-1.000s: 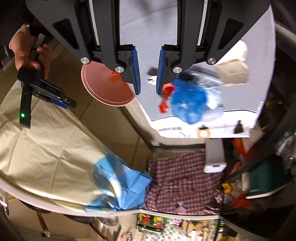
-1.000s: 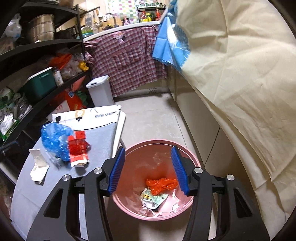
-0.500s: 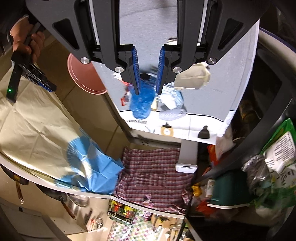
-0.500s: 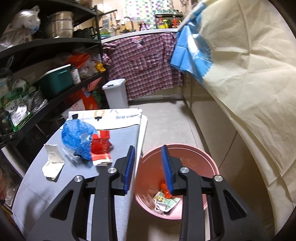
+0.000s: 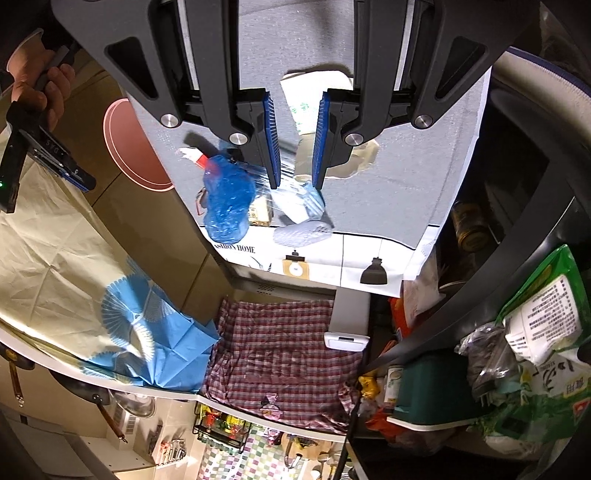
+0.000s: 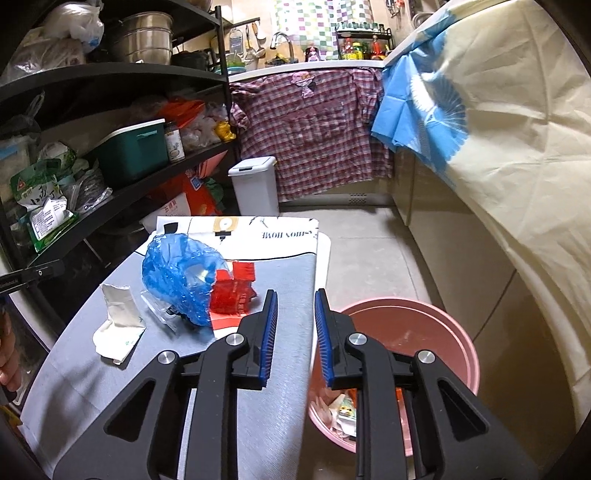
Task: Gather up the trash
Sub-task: 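Move the right tool and the left tool back toward the remaining trash on the table, then grasp the red-white carton with the right tool while the left tool grasps cream paper, then lift and carry the carton in the right tool and paper in the left tool over the pink bin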
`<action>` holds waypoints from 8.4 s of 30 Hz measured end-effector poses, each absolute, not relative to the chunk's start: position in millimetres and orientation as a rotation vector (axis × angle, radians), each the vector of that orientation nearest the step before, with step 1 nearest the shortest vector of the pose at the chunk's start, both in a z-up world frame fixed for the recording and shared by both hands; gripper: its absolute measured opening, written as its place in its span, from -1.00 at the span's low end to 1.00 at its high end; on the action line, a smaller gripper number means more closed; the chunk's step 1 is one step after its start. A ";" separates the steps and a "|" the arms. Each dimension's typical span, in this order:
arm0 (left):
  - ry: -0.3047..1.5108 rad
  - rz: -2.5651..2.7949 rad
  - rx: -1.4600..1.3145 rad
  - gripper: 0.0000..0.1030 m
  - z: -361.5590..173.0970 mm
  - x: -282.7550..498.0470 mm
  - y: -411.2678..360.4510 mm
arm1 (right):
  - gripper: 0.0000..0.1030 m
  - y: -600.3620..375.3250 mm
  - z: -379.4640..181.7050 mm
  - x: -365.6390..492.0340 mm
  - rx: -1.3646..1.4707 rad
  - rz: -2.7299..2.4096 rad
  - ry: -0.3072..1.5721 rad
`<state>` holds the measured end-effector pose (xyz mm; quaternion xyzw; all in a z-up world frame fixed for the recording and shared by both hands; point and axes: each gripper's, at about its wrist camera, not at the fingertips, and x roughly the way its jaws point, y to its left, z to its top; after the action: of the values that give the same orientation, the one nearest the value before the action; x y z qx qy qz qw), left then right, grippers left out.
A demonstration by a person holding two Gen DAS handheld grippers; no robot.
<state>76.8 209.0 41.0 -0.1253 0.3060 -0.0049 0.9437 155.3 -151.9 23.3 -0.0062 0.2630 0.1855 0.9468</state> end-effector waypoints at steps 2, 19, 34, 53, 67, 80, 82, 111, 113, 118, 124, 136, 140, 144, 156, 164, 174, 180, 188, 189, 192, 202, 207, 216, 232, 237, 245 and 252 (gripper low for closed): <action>0.628 -0.002 -0.260 -0.66 39.0 77.7 213.7 | -0.59 -146.3 20.9 159.0 -0.010 0.384 0.538; 0.657 0.035 -0.295 -0.66 24.1 87.5 233.4 | -0.59 -122.4 17.4 174.9 0.008 0.426 0.528; 0.706 0.072 -0.343 -0.24 2.4 102.0 258.5 | -0.23 -70.9 -13.0 195.7 -0.067 0.521 0.633; 0.734 -0.061 -0.312 0.28 -12.9 141.9 246.8 | 0.02 -26.5 -56.7 204.2 -0.298 0.560 0.722; 0.803 -0.161 -0.262 0.27 -29.7 155.7 237.7 | 0.00 -18.0 -68.6 213.1 -0.314 0.552 0.765; 0.857 -0.138 -0.189 -0.63 -28.9 139.8 240.1 | -0.69 -27.5 -65.3 212.2 -0.308 0.554 0.785; 0.859 -0.135 -0.179 -0.73 -27.1 136.7 240.2 | -0.79 -29.4 -62.9 209.4 -0.307 0.556 0.780; 0.828 -0.081 -0.129 -0.98 2.6 94.0 227.2 | -0.17 -68.7 -47.9 204.8 -0.145 0.446 0.809; 0.830 -0.075 -0.137 -0.98 1.9 94.9 229.2 | -0.17 -68.7 -47.0 209.4 -0.131 0.440 0.804; 0.826 -0.065 -0.153 -0.98 0.5 98.6 232.0 | -0.09 -60.4 -34.5 219.6 -0.101 0.464 0.757; 0.836 -0.072 -0.145 -0.98 -3.4 103.1 230.9 | 0.01 -35.1 -30.4 233.5 -0.111 0.451 0.746; 0.837 -0.060 -0.140 -0.98 -7.3 106.0 232.5 | -0.72 -9.1 -49.4 248.5 -0.165 0.370 0.837; 0.823 -0.061 -0.144 -0.98 -2.8 104.3 234.4 | -0.92 -11.9 -45.0 240.7 -0.175 0.364 0.824; 0.808 -0.064 -0.142 -0.98 3.1 101.8 233.0 | -0.93 -24.0 -37.8 231.4 -0.159 0.335 0.810; 0.751 -0.065 -0.142 -0.98 27.0 78.3 228.4 | -0.93 -65.2 8.4 191.3 -0.120 0.317 0.723; 0.709 -0.067 -0.149 -0.98 44.5 62.0 223.2 | -0.93 -91.7 28.4 168.6 -0.111 0.312 0.685; 0.676 -0.060 -0.155 -0.98 57.9 42.4 220.1 | -0.93 -105.5 58.3 140.9 -0.081 0.355 0.632; 0.658 -0.068 -0.151 -0.98 65.0 34.8 213.6 | -0.93 -114.5 66.1 129.2 -0.109 0.364 0.604; 0.654 -0.080 -0.129 -0.98 68.3 35.6 195.8 | -0.93 -136.6 66.9 122.5 -0.098 0.369 0.596; 0.652 -0.082 -0.126 -0.98 69.2 36.0 192.7 | -0.93 -139.3 66.3 122.0 -0.095 0.368 0.594; 0.647 -0.092 -0.118 -0.98 72.5 37.2 181.7 | -0.93 -148.1 62.8 120.8 -0.086 0.363 0.591; 0.637 -0.132 -0.083 -0.98 76.0 47.7 137.3 | -0.92 -178.7 52.7 127.4 -0.038 0.330 0.596; 0.635 -0.150 -0.073 -0.98 75.0 54.9 117.2 | -0.92 -192.6 52.0 129.1 -0.019 0.310 0.587; 0.638 -0.173 -0.059 -0.98 72.0 67.3 89.2 | -0.92 -210.3 49.9 134.2 -0.006 0.277 0.581; 0.676 -0.230 -0.046 -0.98 58.3 86.0 49.5 | -0.92 -241.1 52.4 146.5 0.070 0.220 0.572; 0.707 -0.259 -0.013 -0.98 47.0 98.4 32.8 | -0.92 -254.2 49.3 155.8 0.116 0.198 0.584; 0.709 -0.291 -0.007 -0.98 39.1 126.8 0.5 | -0.92 -259.1 37.3 181.7 0.158 0.185 0.624; 0.713 -0.337 0.015 -0.98 32.1 157.4 -31.8 | -0.92 -263.1 30.0 199.7 0.193 0.173 0.644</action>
<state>157.4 -31.8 32.1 0.0071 0.3472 -0.1641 0.9233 199.7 -263.1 30.0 0.0947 0.3158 0.0848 0.9403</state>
